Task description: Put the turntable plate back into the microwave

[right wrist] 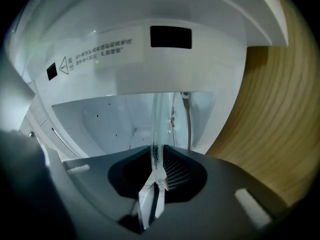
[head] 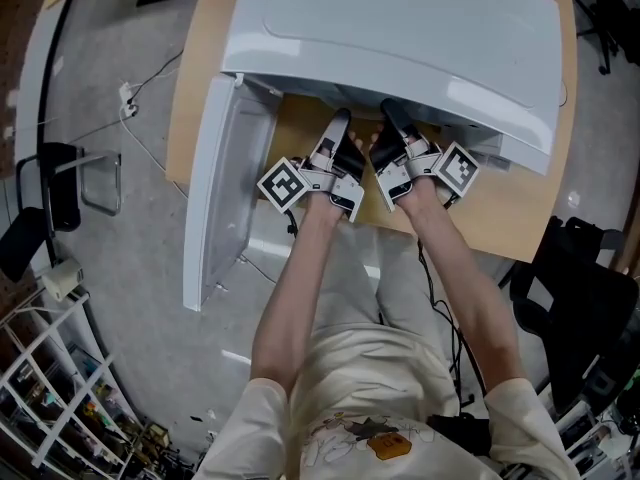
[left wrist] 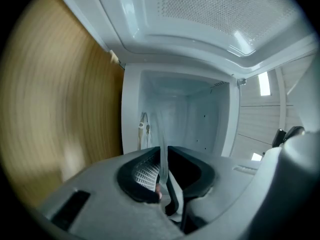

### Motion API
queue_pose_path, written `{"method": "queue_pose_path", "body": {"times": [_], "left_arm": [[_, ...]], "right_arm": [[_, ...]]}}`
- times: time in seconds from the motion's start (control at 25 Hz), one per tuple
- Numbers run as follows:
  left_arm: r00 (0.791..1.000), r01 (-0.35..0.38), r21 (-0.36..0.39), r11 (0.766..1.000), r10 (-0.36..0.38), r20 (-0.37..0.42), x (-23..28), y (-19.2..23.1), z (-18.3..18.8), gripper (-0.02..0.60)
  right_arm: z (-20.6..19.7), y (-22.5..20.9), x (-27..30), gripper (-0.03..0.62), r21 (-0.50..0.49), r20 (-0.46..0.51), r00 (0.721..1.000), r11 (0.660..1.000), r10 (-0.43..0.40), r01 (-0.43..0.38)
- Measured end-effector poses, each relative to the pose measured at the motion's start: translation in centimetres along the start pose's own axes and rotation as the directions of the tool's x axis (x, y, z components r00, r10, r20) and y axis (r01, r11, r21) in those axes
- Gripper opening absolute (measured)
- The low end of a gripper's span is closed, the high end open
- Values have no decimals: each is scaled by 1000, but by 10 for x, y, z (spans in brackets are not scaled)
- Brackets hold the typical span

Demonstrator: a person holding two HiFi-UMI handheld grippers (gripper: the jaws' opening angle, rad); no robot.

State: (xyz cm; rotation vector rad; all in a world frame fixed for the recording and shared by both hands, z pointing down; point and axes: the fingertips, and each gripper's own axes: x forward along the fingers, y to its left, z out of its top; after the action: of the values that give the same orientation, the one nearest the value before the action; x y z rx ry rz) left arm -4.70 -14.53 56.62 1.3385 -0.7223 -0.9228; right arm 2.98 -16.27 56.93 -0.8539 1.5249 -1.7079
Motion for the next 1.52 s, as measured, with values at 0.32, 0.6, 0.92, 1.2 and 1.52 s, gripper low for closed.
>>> {"method": "queue_pose_path", "body": {"times": [0.32,0.6,0.92,1.2,1.52], "left_arm": [[999,-30,-12,999,30,-13,18,6,6,44],[998,-57,14,998,57,-33,35,12,11,35],[990,-131,58,990,134,-50,36,28,14,34],[994,-87,24,996,88,-57,36,14,15,97],[973,-220,-18,975,218,-80,-1,73,20,86]], "right_arm": [[7,-2,11,52,-30,34,999,999,-24,25],[1,-4,6,100,-24,16,998,998,-55,56],[-3,-20,8,18,-10,-10,991,991,-131,131],[-6,-24,14,21,-12,-9,988,988,-156,156],[-3,-24,19,25,-30,19,985,985,-169,170]]}}
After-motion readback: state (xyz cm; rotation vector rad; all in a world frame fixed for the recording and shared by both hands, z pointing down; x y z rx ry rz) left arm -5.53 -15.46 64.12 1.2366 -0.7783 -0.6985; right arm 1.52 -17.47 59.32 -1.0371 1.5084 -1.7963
